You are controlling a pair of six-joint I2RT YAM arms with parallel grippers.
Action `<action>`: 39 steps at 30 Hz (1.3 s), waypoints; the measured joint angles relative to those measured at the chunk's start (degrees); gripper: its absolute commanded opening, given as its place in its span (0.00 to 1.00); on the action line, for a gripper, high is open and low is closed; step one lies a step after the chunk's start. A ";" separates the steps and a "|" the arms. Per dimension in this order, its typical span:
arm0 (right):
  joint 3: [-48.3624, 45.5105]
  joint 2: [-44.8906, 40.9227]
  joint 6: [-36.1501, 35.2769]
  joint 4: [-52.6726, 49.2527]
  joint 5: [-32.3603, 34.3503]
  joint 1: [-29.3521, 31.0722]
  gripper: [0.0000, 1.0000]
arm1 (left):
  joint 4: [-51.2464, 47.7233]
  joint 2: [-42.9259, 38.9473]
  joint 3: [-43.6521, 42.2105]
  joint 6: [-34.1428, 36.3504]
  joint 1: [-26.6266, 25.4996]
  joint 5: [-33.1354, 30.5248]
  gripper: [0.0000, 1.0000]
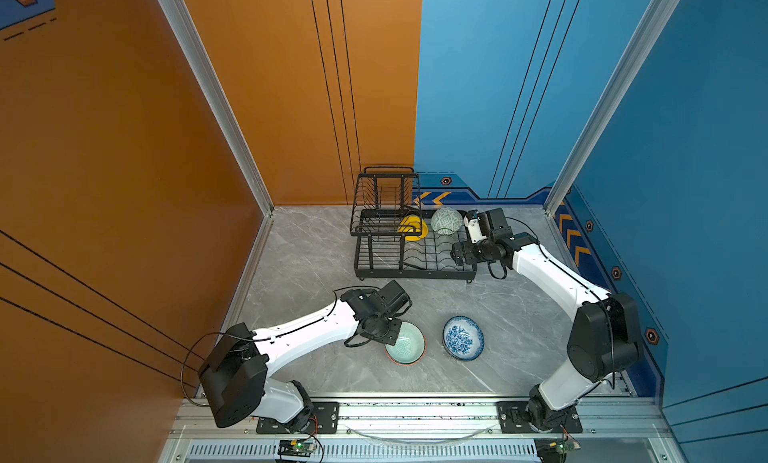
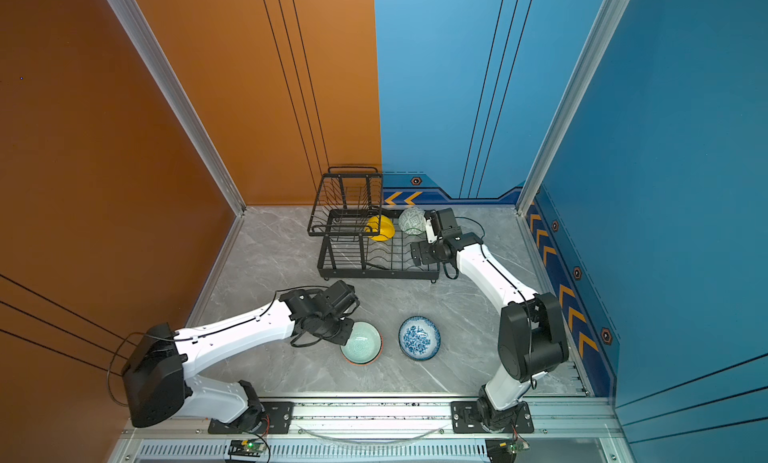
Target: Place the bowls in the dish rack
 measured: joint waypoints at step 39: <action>-0.48 -0.07 0.00 0.00 0.00 -0.02 1.00 | -1.70 2.08 1.64 1.57 -0.33 -0.39 0.00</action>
